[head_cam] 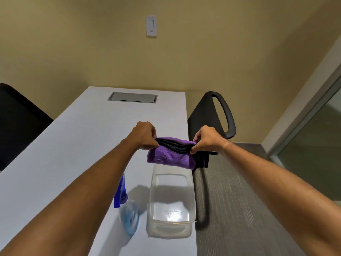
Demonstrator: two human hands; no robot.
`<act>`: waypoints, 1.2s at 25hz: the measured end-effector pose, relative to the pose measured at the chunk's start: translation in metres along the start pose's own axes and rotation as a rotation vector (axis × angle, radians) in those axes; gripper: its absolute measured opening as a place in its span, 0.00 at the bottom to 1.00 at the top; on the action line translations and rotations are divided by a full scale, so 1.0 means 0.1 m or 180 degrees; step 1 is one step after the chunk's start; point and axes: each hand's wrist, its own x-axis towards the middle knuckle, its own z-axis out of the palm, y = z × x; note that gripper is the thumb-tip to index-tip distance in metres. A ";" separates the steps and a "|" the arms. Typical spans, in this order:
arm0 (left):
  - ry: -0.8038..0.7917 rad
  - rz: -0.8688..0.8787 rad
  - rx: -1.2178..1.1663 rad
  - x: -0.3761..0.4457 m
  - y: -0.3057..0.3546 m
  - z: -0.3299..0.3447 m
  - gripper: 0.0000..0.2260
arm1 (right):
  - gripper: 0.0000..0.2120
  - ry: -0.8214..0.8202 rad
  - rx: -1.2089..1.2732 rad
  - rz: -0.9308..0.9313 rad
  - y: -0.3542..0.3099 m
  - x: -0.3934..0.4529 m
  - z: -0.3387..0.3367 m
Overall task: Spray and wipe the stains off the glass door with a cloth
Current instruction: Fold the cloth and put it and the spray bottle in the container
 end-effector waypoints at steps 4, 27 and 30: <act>-0.0202 -0.0202 -0.0062 0.03 -0.03 0.20 0.05 | 0.12 0.0033 0.0131 0.0275 0.11 0.05 0.22; -0.0343 -0.1637 -0.1122 0.16 -0.10 1.15 0.09 | 0.17 0.0319 0.2335 0.1959 0.48 0.32 1.23; -0.0374 -0.1590 -0.0766 0.14 -0.15 1.28 0.08 | 0.19 0.0342 0.1859 0.1748 0.50 0.35 1.38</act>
